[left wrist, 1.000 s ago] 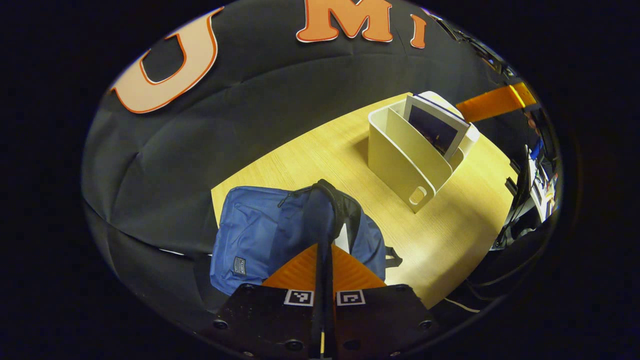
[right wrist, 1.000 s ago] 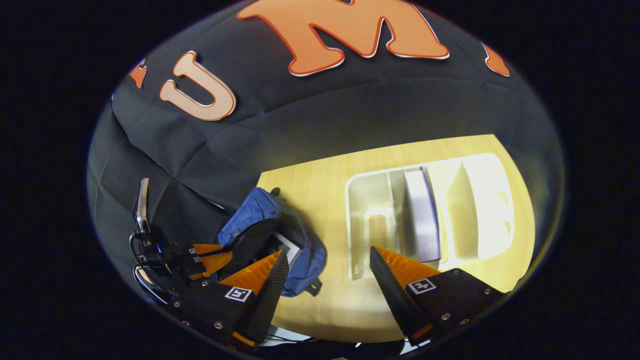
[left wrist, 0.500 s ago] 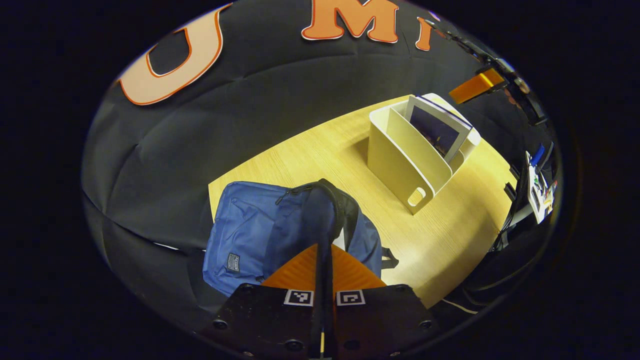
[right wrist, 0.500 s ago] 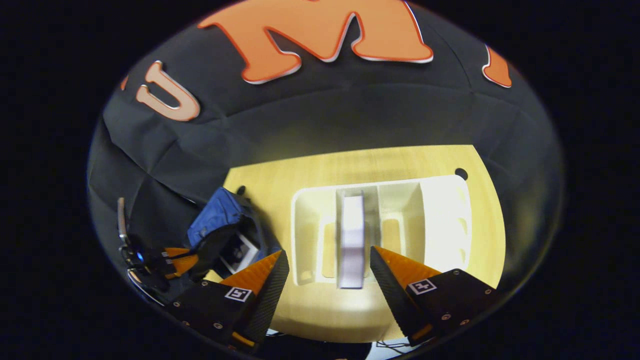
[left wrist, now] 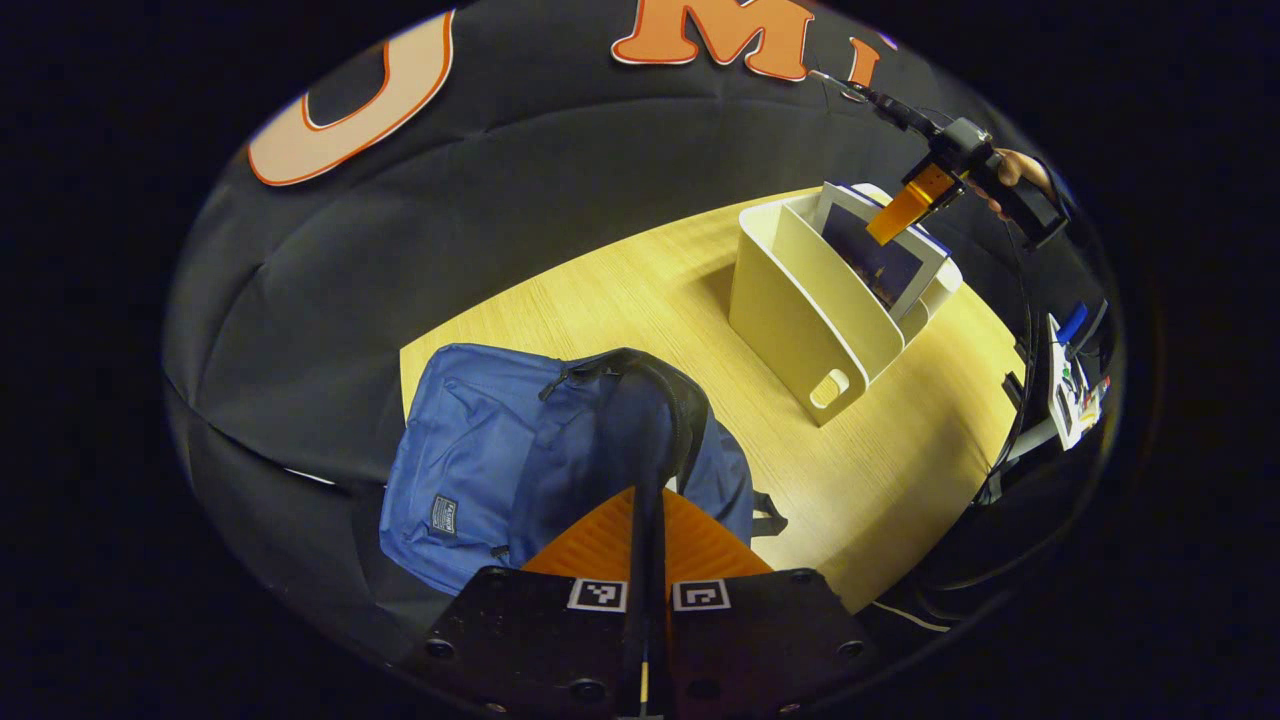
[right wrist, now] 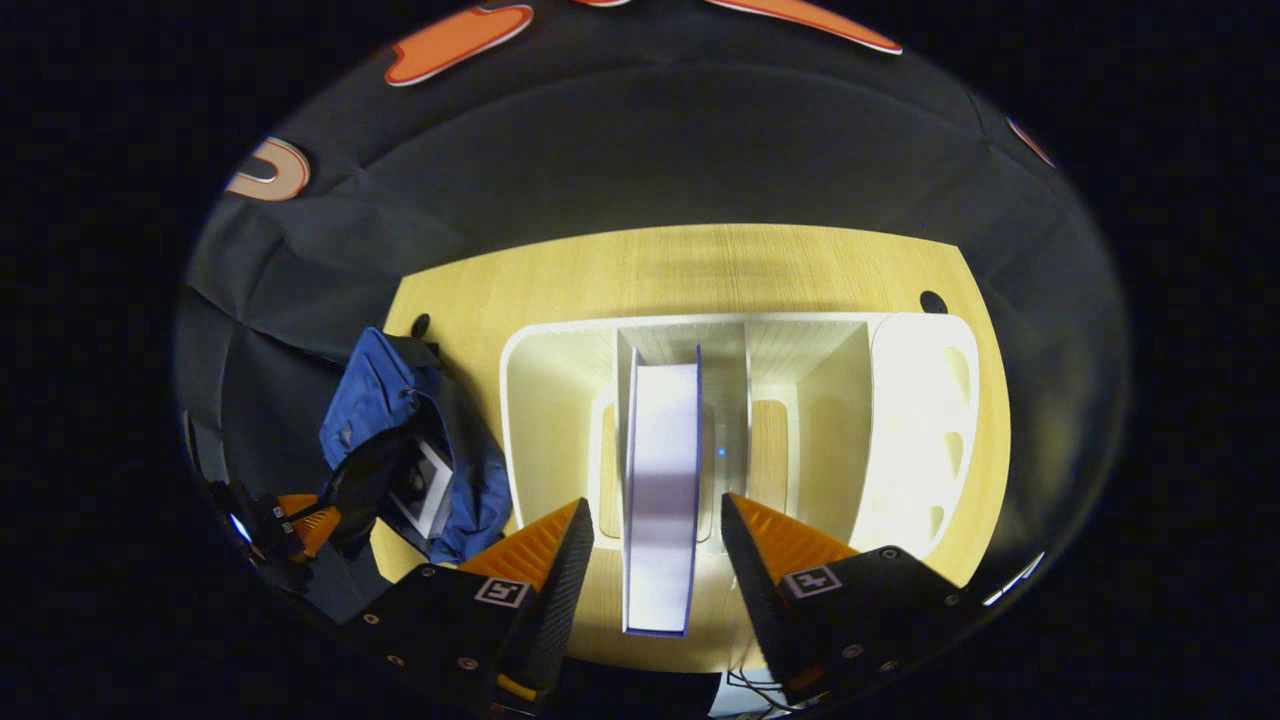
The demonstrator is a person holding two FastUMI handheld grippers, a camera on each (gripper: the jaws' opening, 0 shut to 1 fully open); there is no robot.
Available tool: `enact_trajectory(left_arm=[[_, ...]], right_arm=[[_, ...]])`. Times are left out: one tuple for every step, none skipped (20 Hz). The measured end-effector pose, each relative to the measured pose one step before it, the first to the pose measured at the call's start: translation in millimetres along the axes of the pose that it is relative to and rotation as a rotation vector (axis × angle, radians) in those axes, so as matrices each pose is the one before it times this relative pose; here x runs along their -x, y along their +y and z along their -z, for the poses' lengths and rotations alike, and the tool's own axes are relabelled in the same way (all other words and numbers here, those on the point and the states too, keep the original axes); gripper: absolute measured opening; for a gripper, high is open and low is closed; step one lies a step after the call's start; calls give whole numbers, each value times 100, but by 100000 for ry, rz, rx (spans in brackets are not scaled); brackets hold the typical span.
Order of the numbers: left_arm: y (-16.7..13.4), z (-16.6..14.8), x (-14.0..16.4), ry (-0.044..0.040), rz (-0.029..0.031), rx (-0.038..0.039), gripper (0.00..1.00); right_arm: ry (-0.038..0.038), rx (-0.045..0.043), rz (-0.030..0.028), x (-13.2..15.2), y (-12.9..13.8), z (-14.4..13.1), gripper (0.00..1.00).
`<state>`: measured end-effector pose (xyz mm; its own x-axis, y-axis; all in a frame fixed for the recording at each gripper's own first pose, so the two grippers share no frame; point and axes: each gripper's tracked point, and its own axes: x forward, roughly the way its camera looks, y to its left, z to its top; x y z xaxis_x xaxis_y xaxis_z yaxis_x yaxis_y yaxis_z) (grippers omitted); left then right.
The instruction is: Open the schoolbag, grab two books from the bookshelf and put them into the schoolbag.
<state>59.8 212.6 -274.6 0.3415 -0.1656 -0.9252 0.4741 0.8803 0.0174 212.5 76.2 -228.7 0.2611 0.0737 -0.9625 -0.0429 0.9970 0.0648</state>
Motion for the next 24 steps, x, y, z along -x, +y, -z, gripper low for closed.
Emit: enact_trajectory(left_arm=[[-6,102,-120,202,303,565,2],[-106,27,-158,182,364,566,2],[-182,130,-85,101,375,242,2],[-82,70,-236,405,380,134,2],[-92,90,-186,195,263,-82,2],[-71,26,-179,344,428,-166,3],[-16,80,-60,163,255,-174,3],[-28,-74,-88,190,332,-252,3],[99,17,8,65,38,-291,3],[51,-64,20,-28,-189,-388,3],[223,75,-15,-197,-326,-531,3],[121,-87,50,-10,-261,-355,3],[21,-10,143,-238,-46,-383,3],[-22,-3,12,-18,179,-154,3],[-7,-12,-28,-211,172,-52,2],[-21,3,-65,-37,94,43,3],[4,135,-45,-60,-10,-44,3],[-45,-68,-22,-102,241,-29,3],[46,65,54,-30,74,-209,3],[-9,-88,26,148,-16,-300,3],[43,36,136,19,-181,-357,3],[-1,-73,89,41,-224,-300,3],[-66,14,116,-22,-204,-328,3],[-33,-124,-3,74,-256,-246,3]], right_arm=[[1901,78,1035,-269,-36,297,55],[1321,-654,954,493,-326,17,48],[456,-126,994,-556,-129,-33,42],[941,-117,1554,-116,-350,81,41],[552,133,1766,267,-246,34,38],[975,-521,142,-51,73,154,45],[1649,272,350,276,-32,371,42],[784,601,-85,-21,-189,278,33],[371,991,-236,511,-255,486,31],[24,54,-534,346,38,114,31],[-76,-296,-1173,612,185,319,31],[-742,-549,-1341,989,127,65,39],[-1192,-424,-1218,1068,76,213,30],[-1340,-210,-738,992,-10,64,30],[-1493,668,-629,1080,-95,115,29],[-1550,185,-729,1155,-8,125,29],[-1383,-50,-1244,1278,107,302,29],[-1943,-646,-1540,1407,138,103,29],[-1736,-757,-1616,1187,104,76,29],[-2240,-938,-1081,1284,-144,-164,29],[-2183,-610,-730,1227,-188,-14,29],[-2360,-779,-916,1053,-143,-178,29],[-1893,-724,-1639,944,265,26,29],[-983,-851,-2473,801,333,84,29]])
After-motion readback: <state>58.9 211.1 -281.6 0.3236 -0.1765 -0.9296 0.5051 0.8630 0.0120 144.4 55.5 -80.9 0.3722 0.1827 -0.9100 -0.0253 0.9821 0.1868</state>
